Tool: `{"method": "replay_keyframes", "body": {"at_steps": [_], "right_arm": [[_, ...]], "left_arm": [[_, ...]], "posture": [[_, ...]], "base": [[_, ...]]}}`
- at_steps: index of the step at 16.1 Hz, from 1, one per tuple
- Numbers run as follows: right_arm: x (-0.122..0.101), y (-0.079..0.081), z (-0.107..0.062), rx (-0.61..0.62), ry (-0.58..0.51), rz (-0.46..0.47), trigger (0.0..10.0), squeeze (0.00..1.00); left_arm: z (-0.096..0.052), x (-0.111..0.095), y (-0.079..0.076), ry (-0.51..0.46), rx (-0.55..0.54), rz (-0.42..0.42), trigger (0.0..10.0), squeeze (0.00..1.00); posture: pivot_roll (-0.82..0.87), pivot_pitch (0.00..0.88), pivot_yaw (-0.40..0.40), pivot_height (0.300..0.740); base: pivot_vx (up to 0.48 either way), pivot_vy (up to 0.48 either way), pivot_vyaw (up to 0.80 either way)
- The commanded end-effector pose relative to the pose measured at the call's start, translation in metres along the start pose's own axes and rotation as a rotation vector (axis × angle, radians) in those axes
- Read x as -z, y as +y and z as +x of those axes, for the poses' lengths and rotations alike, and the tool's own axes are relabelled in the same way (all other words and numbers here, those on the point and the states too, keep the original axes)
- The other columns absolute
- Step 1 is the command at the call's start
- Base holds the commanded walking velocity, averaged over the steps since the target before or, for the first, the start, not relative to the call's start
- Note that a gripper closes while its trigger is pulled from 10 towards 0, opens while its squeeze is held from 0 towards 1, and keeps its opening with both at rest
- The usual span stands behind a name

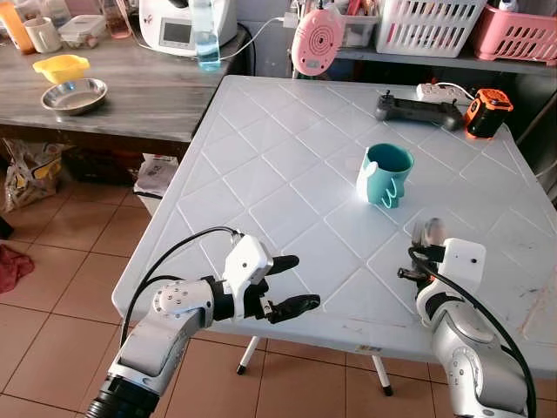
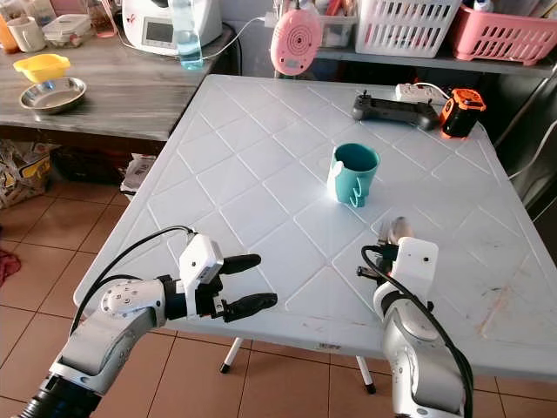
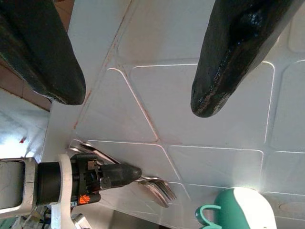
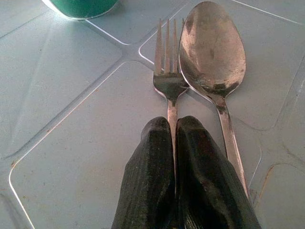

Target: Setting the table

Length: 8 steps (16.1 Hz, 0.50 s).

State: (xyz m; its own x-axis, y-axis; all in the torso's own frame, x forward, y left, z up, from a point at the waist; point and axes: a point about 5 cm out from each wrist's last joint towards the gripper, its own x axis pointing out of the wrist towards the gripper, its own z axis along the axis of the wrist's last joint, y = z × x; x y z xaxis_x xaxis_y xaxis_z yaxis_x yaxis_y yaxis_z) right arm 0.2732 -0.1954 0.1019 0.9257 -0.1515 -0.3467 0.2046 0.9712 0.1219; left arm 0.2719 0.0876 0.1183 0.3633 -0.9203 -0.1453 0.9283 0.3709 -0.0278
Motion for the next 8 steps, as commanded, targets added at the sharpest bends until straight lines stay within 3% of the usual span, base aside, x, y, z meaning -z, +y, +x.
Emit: {"method": "replay_keyframes", "body": {"at_steps": [1, 8], "right_arm": [[0.02, 0.0157, 0.0012, -0.083, 0.107, 0.011, 0.0, 0.0], [0.0205, 0.0217, 0.0, -0.124, 0.09, -0.013, 0.0, 0.0]], "left_arm": [[0.0004, -0.0001, -0.0037, 0.017, 0.012, 0.014, 10.0, 0.0], [0.0026, 0.0, -0.0047, 0.023, 0.014, 0.017, 10.0, 0.0]], "posture": [[0.07, 0.106, -0.01, 0.74], [0.07, 0.11, -0.005, 0.74]], "base": [[0.0, 0.0, 0.0], [0.0, 0.0, 0.0]]}}
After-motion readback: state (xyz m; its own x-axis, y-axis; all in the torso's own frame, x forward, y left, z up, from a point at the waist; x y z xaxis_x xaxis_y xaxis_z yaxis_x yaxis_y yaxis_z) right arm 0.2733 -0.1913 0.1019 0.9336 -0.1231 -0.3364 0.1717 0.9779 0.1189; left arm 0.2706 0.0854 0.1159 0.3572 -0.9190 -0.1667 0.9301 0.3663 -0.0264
